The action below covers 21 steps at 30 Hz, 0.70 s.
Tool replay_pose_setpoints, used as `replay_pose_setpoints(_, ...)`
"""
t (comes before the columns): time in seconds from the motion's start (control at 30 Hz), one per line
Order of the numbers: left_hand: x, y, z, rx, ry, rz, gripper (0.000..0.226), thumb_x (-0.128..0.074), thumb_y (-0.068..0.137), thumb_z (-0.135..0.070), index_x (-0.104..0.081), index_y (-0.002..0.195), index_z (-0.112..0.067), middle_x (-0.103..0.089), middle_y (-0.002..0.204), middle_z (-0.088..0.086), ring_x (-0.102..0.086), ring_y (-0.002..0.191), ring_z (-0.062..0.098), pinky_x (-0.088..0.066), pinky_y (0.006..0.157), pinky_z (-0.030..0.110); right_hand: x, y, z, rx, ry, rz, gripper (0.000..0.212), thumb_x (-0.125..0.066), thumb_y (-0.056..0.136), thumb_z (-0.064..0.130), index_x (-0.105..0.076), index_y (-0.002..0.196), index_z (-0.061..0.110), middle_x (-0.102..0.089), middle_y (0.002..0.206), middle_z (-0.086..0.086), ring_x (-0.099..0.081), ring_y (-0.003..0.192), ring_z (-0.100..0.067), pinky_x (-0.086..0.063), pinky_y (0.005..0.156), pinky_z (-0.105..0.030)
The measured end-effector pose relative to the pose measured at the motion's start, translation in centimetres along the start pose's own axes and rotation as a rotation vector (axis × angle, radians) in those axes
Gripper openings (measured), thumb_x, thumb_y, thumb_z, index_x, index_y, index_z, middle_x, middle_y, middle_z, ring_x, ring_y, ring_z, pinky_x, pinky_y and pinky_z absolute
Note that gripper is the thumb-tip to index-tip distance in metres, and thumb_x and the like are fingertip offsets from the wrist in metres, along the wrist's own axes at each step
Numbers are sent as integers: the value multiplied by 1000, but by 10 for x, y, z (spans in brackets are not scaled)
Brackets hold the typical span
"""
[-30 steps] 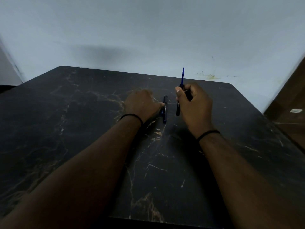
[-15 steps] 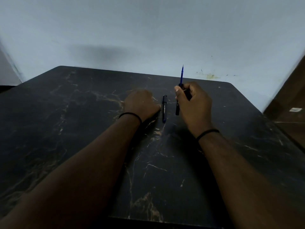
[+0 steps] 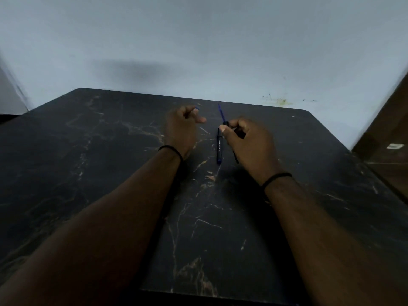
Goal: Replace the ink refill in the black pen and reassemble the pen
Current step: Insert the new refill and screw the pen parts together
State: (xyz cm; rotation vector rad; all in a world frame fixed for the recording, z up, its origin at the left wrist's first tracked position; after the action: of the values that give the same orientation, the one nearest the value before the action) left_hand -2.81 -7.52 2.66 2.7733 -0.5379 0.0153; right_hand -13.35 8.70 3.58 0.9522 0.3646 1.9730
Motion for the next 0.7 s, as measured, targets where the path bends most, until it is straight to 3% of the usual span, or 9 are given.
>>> replay_pose_setpoints(0.07,1,-2,0,47,-130,-24,17,-50,101,-15,-63,92,-10,-72,82,6,-55,50,-3,-45,62,26,-10,0,-3,-15,10,82,20,-67,90,42,-71,85,23,-69,71,7,-61,63,-6,-52,61,-31)
replay_pose_setpoints(0.13,2,-6,3,118,-245,-21,25,-48,102,-15,-61,81,-11,-74,92,15,-37,31,1,-34,46,22,-17,-1,-3,-19,41,149,19,-69,90,37,-72,82,19,-69,69,1,-62,63,-14,-55,65,-40)
replay_pose_setpoints(0.27,3,-11,4,194,-341,24,36,-43,104,-17,-61,73,-13,-74,97,17,-20,36,13,-21,36,21,-18,-3,1,25,-25,197,18,-69,89,38,-73,82,22,-69,69,3,-64,64,-14,-57,64,-40)
replay_pose_setpoints(0.47,0,-12,5,224,-368,60,30,-43,104,-18,-60,81,-10,-75,98,15,-22,37,13,-21,37,22,-19,-2,-1,7,-25,225,17,-69,91,34,-73,82,21,-65,64,7,-58,59,-9,-51,61,-33)
replay_pose_setpoints(0.7,-6,-16,0,184,-355,126,29,-44,104,-17,-58,81,-8,-74,99,16,-21,34,12,-20,36,21,-19,-1,-2,24,-55,214,22,-69,89,39,-72,79,19,-66,64,2,-61,59,-17,-54,60,-41)
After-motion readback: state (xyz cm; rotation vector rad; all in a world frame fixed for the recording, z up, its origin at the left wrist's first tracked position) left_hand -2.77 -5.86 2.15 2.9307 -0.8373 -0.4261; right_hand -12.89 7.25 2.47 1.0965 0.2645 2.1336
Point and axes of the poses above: each hand's wrist, its own y-axis towards the middle knuckle, its own x-axis out of the back of the hand, z = x × y, the point moved 8 cm from there along y, towards the middle knuckle
